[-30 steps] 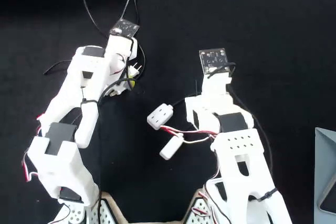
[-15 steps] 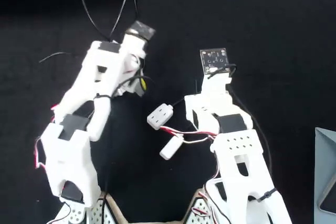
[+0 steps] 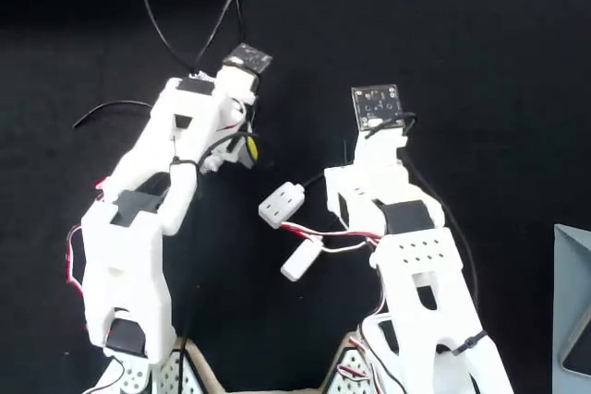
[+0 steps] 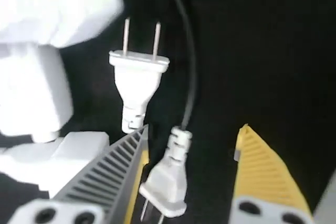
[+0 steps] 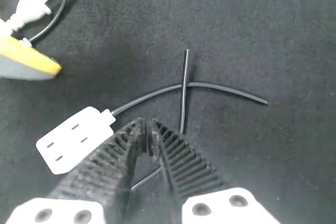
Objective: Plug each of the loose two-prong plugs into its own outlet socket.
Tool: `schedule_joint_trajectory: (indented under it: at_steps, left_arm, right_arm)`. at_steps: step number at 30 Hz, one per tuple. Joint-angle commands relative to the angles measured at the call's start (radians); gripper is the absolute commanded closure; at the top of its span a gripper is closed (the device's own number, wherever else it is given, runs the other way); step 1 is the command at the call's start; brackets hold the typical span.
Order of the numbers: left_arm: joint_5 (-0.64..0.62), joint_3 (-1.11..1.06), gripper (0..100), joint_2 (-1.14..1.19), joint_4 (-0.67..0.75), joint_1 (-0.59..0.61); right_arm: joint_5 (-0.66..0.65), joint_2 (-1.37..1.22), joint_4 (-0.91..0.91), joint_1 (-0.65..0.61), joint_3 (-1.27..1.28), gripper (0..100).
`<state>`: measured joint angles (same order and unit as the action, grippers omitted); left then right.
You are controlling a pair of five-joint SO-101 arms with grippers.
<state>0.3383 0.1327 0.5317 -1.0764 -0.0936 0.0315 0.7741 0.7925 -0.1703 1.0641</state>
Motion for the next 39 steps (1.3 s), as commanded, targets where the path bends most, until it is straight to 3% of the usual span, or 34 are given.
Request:
schedule_joint_trajectory:
  at_steps: [1,5,19,28,35,39]
  left_arm:
    - [0.006,0.077,74,-0.011,-0.044,0.051]
    - [0.006,0.125,74,-0.011,-0.098,0.050]
    - [0.008,0.148,74,0.020,-0.035,0.090]
    - [0.052,0.191,74,0.137,-0.091,0.084]
    - [0.147,0.249,97,0.137,-0.252,-0.030]
    - [0.143,0.249,97,0.135,-0.327,-0.119]
  right_arm:
    - [0.000,0.016,-0.015,-0.014,-0.010,98.4]
    - [0.000,0.016,-0.017,-0.014,-0.010,98.4]
    - [0.000,0.016,-0.015,-0.014,-0.008,98.4]
    - [0.000,0.016,-0.015,-0.015,-0.008,98.5]
    - [0.000,0.016,-0.017,-0.015,-0.008,98.5]
    - [0.000,0.016,-0.017,-0.015,-0.008,98.5]
